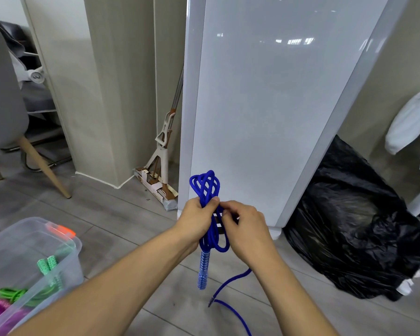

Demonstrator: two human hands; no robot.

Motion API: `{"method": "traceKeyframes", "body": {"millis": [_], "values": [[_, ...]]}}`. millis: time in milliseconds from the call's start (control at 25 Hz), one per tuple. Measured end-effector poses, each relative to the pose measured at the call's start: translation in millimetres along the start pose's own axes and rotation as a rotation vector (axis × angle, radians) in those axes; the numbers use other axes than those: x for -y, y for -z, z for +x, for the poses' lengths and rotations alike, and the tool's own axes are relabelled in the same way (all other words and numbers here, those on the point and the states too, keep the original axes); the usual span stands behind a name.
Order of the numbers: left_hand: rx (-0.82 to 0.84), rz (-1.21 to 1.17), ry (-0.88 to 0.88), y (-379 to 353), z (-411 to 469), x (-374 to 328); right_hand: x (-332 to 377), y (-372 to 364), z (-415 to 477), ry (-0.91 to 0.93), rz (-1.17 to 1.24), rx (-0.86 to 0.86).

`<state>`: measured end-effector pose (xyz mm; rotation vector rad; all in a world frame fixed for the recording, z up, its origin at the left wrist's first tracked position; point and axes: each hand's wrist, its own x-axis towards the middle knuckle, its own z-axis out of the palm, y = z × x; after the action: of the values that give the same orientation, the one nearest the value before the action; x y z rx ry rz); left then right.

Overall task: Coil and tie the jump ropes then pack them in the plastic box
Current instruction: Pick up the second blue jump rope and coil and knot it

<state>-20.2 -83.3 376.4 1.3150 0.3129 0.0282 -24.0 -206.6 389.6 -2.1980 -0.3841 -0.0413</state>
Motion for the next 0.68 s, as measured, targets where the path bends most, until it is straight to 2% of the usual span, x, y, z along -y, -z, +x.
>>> {"method": "traceKeyframes", "body": {"millis": [120,280,400,480,560,680], "values": [[-0.131,-0.005,-0.008,3.9,4.9,-4.6,-1.1,-7.2,-0.4,0.038,-0.097,0.078],[-0.183,-0.254,0.027,10.6,17.2,-12.2,1.9,-2.9,1.3,-0.053,-0.011,0.066],[-0.271,-0.4,-0.001,20.7,26.2,-21.2,3.6,6.4,2.4,-0.025,0.01,0.079],[-0.333,-0.516,-0.017,34.2,34.3,-29.6,4.1,12.8,1.9,-0.026,0.045,0.199],[-0.349,-0.565,-0.013,47.0,40.1,-35.5,2.5,19.7,0.7,-0.07,0.111,0.406],[-0.402,-0.466,-0.089,57.7,42.6,-39.3,-6.0,37.4,-0.5,-0.184,0.072,0.622]]}}
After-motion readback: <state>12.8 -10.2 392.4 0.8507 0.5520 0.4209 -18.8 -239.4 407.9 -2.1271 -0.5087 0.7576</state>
